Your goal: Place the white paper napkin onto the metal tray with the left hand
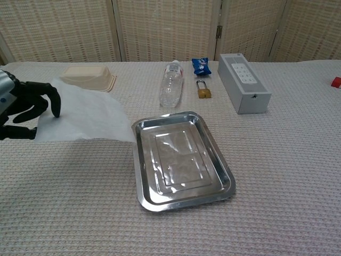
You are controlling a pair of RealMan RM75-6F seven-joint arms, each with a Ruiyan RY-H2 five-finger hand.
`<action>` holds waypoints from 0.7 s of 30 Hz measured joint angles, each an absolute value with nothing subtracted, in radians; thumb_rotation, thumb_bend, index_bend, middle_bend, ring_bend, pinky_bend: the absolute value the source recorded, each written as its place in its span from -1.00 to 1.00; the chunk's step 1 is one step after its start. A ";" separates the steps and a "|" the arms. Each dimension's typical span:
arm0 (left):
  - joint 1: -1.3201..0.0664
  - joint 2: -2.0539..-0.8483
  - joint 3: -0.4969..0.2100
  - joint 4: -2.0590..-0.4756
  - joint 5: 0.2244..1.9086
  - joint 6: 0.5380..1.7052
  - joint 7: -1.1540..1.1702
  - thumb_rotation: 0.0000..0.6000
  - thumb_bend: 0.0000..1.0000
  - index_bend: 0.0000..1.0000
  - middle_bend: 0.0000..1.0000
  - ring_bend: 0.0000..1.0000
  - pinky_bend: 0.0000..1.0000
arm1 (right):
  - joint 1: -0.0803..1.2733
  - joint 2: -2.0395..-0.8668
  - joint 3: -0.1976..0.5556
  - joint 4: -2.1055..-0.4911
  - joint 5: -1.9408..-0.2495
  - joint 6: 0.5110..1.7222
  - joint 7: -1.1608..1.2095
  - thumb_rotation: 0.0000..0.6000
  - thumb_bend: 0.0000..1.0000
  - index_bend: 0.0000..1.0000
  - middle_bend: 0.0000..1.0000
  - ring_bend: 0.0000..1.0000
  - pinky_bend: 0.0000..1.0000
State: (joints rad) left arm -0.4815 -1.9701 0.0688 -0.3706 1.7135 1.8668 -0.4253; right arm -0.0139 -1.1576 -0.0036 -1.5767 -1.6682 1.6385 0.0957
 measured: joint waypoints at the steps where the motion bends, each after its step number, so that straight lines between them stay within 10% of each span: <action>1: -0.488 -1.972 0.071 -0.387 1.719 1.864 -0.410 1.00 0.24 0.27 1.00 1.00 1.00 | -0.016 -1.154 -0.004 -1.578 -1.670 1.644 0.103 1.00 -0.26 -1.00 -1.00 -1.00 -1.00; 21: -0.603 -2.062 0.109 -0.665 1.778 1.532 -0.046 1.00 0.25 0.18 1.00 1.00 1.00 | -0.050 -1.068 -0.030 -1.606 -1.713 1.705 0.266 1.00 -0.26 -1.00 -1.00 -1.00 -1.00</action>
